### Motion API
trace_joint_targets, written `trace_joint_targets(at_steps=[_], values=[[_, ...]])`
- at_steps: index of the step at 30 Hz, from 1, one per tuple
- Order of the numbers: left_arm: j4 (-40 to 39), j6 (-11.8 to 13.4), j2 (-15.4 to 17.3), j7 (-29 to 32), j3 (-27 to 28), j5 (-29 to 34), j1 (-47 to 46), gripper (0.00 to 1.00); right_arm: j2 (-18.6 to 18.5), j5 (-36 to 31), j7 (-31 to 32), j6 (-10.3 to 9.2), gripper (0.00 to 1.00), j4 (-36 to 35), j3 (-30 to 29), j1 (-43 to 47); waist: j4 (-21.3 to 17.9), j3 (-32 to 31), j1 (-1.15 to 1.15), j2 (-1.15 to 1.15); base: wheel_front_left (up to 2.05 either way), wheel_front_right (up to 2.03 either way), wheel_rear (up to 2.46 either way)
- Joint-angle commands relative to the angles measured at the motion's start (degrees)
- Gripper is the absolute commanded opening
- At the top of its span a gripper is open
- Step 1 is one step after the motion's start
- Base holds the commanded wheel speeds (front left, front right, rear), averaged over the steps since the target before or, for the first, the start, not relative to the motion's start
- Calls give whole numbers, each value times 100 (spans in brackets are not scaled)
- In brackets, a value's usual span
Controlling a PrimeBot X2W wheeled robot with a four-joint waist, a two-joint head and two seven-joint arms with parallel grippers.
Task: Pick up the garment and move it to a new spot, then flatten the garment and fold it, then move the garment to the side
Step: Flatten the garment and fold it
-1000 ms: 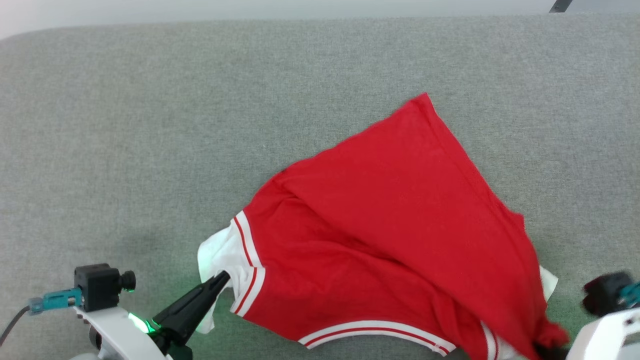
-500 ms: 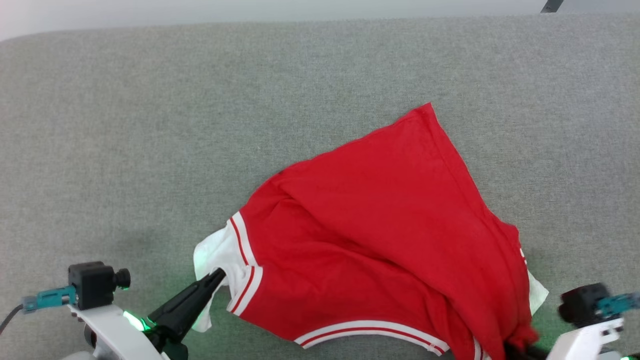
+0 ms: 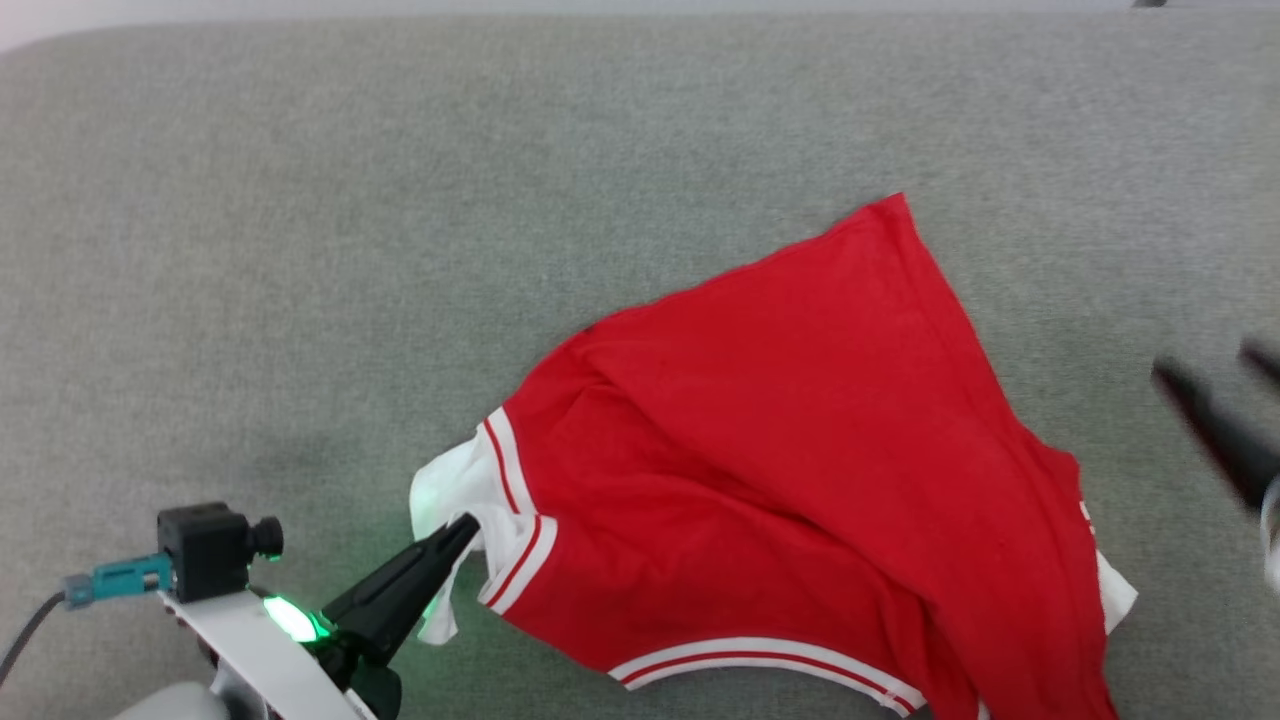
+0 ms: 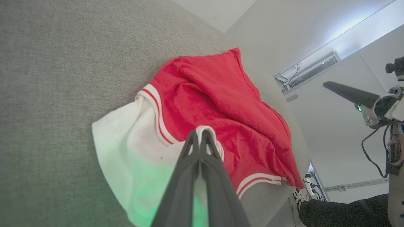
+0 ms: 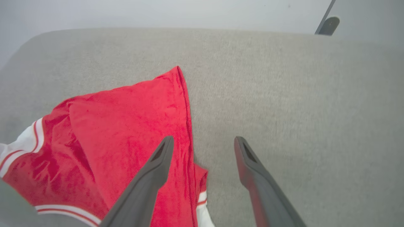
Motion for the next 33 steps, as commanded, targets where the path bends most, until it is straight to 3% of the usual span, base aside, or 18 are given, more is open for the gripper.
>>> trace_joint_targets(at_steps=[1, 11, 19, 27, 28, 29, 30, 33], values=[[-16, 15, -29, 6, -5, 56, -86, 0, -23, -161, -123, -3, 100, 205, 127, -414, 137, 160, 0, 0, 0, 0, 0], [-26, 15, -182, 6, -213, 78, -484, 0, 14, -845, -966, -3, 100, 2962, 1557, -2848, 468, 529, 0, 0, 0, 0, 0], [-5, 15, -294, 5, -343, 88, -734, 0, -210, -914, -1002, -3, 100, 4298, 2572, -3431, 658, 755, 0, 0, 0, 0, 0], [46, 15, -393, 6, -447, 43, -848, 0, -448, -800, -1075, -4, 100, 5071, 3109, -3492, 741, 873, 0, 0, 0, 0, 0], [54, 15, -404, 6, -454, 38, -855, 0, -455, -760, -1092, -4, 59, 5124, 3175, -3482, 744, 873, 0, 0, 0, 0, 0], [66, 15, -417, 6, -449, 26, -860, 0, -451, -715, -1080, -4, 36, 5170, 3245, -3467, 747, 866, 0, 0, 0, 0, 0], [85, 15, -431, 6, -438, 22, -862, 0, -447, -660, -1105, -3, 2, 5200, 3285, -3450, 750, 849, 0, 0, 0, 0, 0], [156, 15, -472, 6, -372, -19, -831, 0, -408, -574, -1434, -2, 0, 5179, 3238, -3492, 749, 758, 0, 0, 0, 0, 0]])
